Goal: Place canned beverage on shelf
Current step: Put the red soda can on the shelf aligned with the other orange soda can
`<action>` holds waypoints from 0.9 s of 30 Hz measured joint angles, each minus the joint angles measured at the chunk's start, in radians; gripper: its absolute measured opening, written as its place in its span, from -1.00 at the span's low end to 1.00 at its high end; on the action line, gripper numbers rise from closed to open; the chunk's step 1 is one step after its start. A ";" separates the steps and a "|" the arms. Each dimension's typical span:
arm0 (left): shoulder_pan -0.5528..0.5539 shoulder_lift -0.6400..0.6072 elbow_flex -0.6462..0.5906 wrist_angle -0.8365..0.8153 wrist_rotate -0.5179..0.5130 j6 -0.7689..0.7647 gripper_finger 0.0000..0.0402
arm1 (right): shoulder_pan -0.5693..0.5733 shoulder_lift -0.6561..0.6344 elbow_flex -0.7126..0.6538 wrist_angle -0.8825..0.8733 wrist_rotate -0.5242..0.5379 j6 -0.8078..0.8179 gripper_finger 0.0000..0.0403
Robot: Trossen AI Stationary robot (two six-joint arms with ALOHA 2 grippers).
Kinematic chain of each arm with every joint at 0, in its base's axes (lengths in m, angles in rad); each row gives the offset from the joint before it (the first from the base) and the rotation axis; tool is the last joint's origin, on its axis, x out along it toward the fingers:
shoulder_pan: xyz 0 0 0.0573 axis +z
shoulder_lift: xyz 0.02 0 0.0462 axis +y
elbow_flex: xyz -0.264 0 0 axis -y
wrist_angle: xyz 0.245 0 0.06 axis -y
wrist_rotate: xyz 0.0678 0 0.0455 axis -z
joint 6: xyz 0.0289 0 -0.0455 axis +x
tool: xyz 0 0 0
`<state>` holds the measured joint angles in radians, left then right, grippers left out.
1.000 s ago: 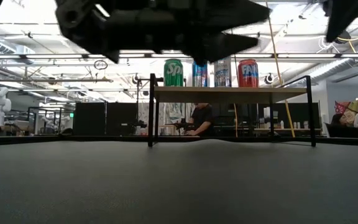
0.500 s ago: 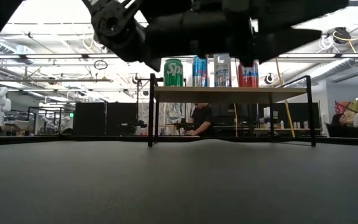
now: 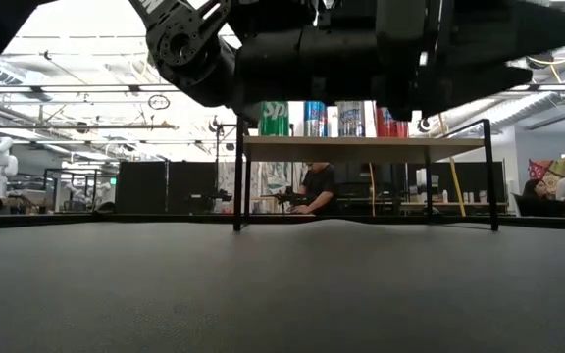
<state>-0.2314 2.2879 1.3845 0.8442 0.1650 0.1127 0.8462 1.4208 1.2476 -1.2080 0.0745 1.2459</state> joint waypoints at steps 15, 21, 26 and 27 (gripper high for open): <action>0.010 0.000 0.000 -0.105 -0.121 -0.002 0.97 | -0.052 0.101 0.000 0.125 0.055 -0.162 0.63; 0.009 0.000 0.000 -0.106 -0.128 -0.002 0.97 | -0.069 0.131 0.000 0.139 0.066 -0.194 0.85; 0.009 0.000 -0.001 -0.143 -0.176 -0.002 0.97 | -0.088 0.148 0.000 0.117 0.086 -0.212 0.78; 0.009 0.000 -0.001 -0.153 -0.183 -0.002 0.97 | -0.088 0.149 0.000 0.114 0.090 -0.218 0.74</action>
<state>-0.2219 2.2883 1.3838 0.6917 -0.0180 0.1112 0.7580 1.5698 1.2480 -1.0936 0.1640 1.0283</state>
